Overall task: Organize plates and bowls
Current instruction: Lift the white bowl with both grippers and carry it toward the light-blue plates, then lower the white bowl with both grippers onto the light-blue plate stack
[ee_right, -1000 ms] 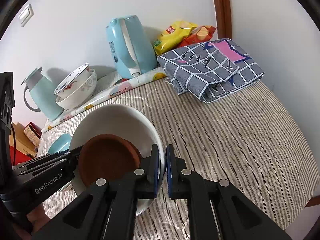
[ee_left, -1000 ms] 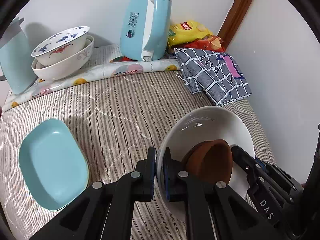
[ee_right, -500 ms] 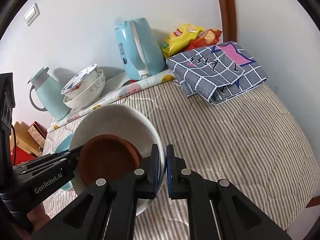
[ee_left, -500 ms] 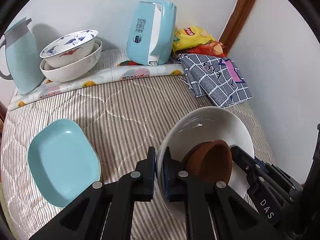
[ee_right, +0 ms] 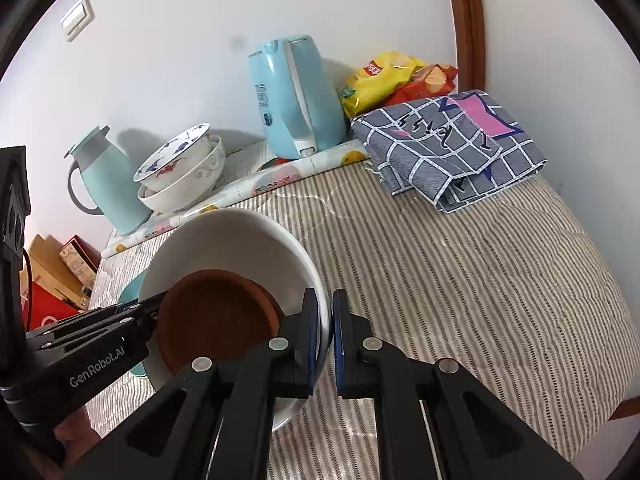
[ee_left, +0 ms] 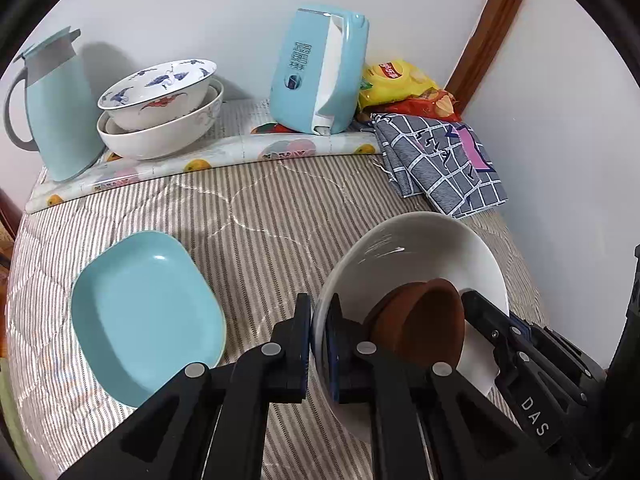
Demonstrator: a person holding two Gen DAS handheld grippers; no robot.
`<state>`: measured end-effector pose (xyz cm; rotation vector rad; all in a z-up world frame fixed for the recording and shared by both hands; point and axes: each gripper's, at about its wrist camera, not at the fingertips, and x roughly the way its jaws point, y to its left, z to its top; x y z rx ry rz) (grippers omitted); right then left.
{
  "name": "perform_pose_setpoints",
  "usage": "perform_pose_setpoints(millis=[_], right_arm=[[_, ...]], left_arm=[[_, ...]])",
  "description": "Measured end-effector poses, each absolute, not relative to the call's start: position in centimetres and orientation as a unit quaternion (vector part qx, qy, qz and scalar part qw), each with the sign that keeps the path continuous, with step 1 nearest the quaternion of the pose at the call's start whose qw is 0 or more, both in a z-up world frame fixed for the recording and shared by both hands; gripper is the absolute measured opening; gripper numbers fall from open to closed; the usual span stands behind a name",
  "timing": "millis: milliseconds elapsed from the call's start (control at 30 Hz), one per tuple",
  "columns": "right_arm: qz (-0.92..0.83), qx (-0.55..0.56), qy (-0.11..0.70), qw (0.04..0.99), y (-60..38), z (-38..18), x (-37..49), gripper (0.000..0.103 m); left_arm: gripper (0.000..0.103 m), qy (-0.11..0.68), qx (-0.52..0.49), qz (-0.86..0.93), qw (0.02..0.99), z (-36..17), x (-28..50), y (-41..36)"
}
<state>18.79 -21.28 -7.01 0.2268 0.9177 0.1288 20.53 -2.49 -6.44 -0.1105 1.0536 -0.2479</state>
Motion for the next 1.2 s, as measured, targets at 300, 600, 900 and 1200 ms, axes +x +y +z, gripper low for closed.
perform_pose_setpoints(millis=[300,600,900,1200], right_arm=[[0.072,0.104,0.441,0.889,-19.9,-6.9,18.8,0.007],[0.077,0.094,0.437,0.891,-18.7,-6.5,18.9,0.007],[0.082,0.089,0.438,0.891,-17.3,-6.4,19.0,0.007],[0.088,0.081,0.439,0.89,-15.6,-6.3,19.3,0.007]], left_arm=[[0.008,0.499,-0.058,-0.111,0.858,-6.2,20.4,-1.0],[0.008,0.495,-0.064,-0.107,0.86,-5.9,20.3,0.0],[0.008,0.495,-0.068,-0.102,0.86,-5.8,20.6,1.5],[0.008,0.491,-0.076,-0.097,0.862,-5.6,20.7,3.2]])
